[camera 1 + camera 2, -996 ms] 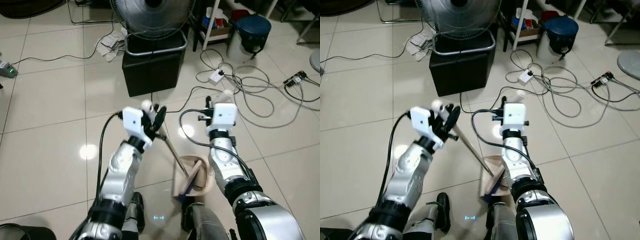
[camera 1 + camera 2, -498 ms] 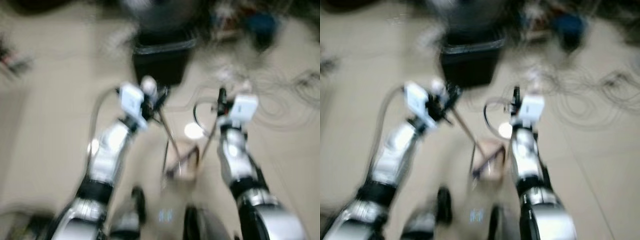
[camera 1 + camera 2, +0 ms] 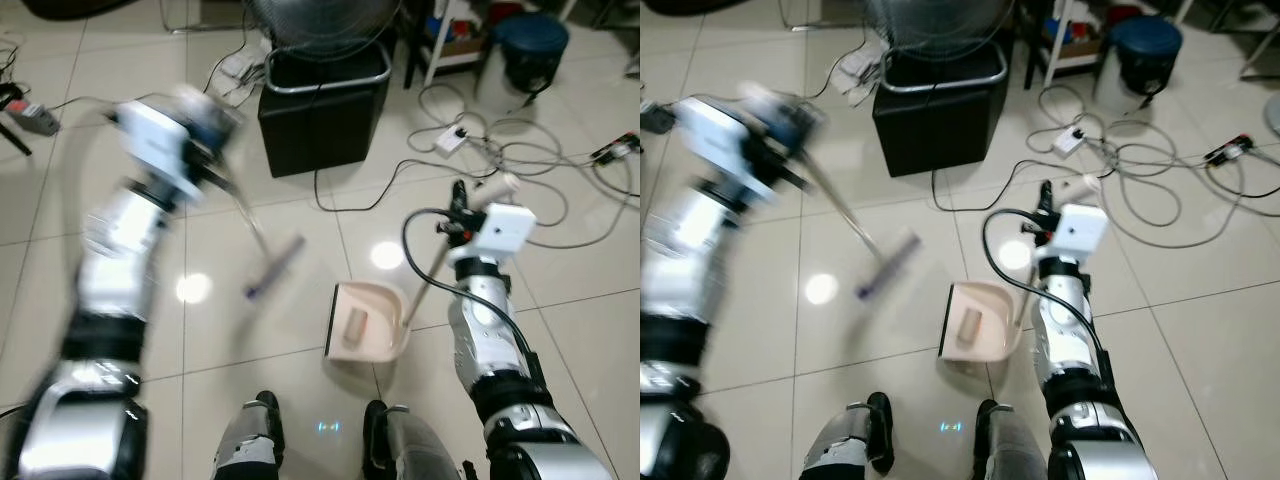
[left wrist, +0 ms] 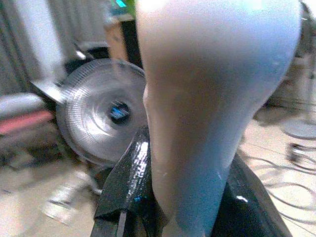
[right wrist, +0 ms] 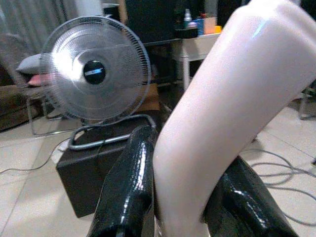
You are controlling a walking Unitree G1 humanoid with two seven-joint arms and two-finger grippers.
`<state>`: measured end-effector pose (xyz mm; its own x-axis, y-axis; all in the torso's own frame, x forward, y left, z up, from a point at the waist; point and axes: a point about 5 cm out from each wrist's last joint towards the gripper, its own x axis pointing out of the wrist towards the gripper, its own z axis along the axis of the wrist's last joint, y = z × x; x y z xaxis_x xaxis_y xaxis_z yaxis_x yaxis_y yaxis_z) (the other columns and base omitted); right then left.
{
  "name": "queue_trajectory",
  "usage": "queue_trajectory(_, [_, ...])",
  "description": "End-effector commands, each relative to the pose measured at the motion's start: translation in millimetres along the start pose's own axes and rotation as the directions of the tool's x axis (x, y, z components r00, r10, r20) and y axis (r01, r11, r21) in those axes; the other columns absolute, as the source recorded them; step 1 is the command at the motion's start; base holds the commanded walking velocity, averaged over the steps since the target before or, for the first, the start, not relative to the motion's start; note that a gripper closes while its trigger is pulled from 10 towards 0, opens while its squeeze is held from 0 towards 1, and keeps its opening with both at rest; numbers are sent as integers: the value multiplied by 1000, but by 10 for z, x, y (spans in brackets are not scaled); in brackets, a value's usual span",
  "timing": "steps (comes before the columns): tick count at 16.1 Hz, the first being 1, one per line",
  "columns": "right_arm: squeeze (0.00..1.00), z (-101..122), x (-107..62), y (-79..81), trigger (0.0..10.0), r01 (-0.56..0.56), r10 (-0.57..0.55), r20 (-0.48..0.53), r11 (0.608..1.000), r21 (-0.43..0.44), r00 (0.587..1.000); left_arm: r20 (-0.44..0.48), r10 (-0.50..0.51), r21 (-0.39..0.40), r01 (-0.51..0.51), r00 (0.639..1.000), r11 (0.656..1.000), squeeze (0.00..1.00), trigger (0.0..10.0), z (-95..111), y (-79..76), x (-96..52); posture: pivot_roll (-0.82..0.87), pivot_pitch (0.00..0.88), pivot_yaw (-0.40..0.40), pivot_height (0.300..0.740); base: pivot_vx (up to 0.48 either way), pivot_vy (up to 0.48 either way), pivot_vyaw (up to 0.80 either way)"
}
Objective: Sweep floor
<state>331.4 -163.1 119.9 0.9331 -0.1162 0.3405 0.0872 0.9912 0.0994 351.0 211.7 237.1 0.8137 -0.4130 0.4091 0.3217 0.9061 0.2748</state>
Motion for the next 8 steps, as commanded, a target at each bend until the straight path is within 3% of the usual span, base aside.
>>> queue_trajectory(1, [0,111,33,-34,10000,36,-39,53,998,45,998,-2,90,75,-90,996,993,0,10000,31,219,-97,-3,94,31,740,0,0,0])
queue_trajectory(5, [0,180,36,-123,10000,79,-85,67,993,86,994,-86,216,136,-204,973,970,0,10000,-139,348,-268,-13,57,36,740,0,0,0])
queue_trajectory(6, [0,246,68,-126,10000,71,-79,63,991,117,995,-191,289,152,-262,938,953,0,10000,-336,389,-424,-29,32,38,740,0,0,0])
queue_trajectory(7, [0,271,80,-123,10000,67,-75,59,989,131,995,-227,310,158,-279,923,947,0,10000,-411,396,-481,-32,26,39,740,0,0,0])
queue_trajectory(8, [0,349,122,-104,10000,54,-62,44,984,170,997,-319,339,163,-301,885,940,0,10000,-611,322,-645,-40,0,33,740,0,0,0])
